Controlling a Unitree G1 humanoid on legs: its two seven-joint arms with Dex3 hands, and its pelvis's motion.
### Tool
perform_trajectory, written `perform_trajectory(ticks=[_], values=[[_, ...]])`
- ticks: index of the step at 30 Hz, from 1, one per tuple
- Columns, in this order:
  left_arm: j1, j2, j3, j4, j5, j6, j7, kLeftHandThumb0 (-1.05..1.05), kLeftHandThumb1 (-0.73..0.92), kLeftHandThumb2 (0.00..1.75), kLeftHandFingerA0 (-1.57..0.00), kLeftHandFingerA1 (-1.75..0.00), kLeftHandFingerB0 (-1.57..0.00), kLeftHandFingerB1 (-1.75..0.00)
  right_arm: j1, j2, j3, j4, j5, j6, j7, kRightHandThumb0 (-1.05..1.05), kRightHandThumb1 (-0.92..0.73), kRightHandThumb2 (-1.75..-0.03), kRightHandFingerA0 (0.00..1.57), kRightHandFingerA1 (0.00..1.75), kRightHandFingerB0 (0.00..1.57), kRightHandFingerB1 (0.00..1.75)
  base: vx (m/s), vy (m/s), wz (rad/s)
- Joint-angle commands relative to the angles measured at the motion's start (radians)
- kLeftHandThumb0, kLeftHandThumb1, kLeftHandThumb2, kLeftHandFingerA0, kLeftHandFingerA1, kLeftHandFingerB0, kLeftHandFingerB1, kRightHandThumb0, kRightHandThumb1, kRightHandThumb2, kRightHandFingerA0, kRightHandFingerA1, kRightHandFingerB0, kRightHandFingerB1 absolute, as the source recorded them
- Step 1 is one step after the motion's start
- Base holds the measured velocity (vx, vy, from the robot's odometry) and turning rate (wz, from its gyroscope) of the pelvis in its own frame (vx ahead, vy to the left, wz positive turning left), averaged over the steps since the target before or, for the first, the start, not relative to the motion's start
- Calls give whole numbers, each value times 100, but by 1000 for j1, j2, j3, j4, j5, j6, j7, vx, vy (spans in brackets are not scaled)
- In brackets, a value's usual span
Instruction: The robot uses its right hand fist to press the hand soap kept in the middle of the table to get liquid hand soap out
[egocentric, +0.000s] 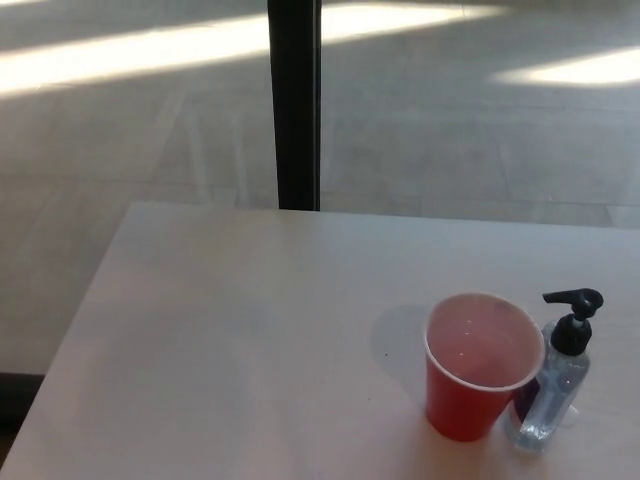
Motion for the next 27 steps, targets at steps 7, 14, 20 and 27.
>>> perform_trajectory(ticks=[7, 14, 20, 27], values=[[5, 26, 12, 13, -12, -21, 2, -35, 51, 110, -92, -100, -63, -82, 30, 104, 93, 28, 3, -109, 2, -34, -62, -61, 88, 111, 70, 84, 0, 0, 0], [13, 25, 13, -2, -15, -11, 0, -36, 50, 110, -91, -99, -64, -83, 31, 115, 153, -1, -16, -107, 2, -38, -68, -59, 85, 108, 65, 74, 0, 0, 0], [8, 26, 5, 0, -5, -15, 3, -34, 51, 110, -88, -97, -65, -83, 40, 115, 176, -10, -10, -116, 9, -39, -66, -59, 91, 110, 69, 77, 0, 0, 0], [-2, 22, 2, 0, -3, -13, 12, -36, 50, 110, -91, -98, -67, -84, 20, 106, 181, 10, -8, -114, -4, -39, -67, -59, 88, 106, 75, 83, 0, 0, 0]])
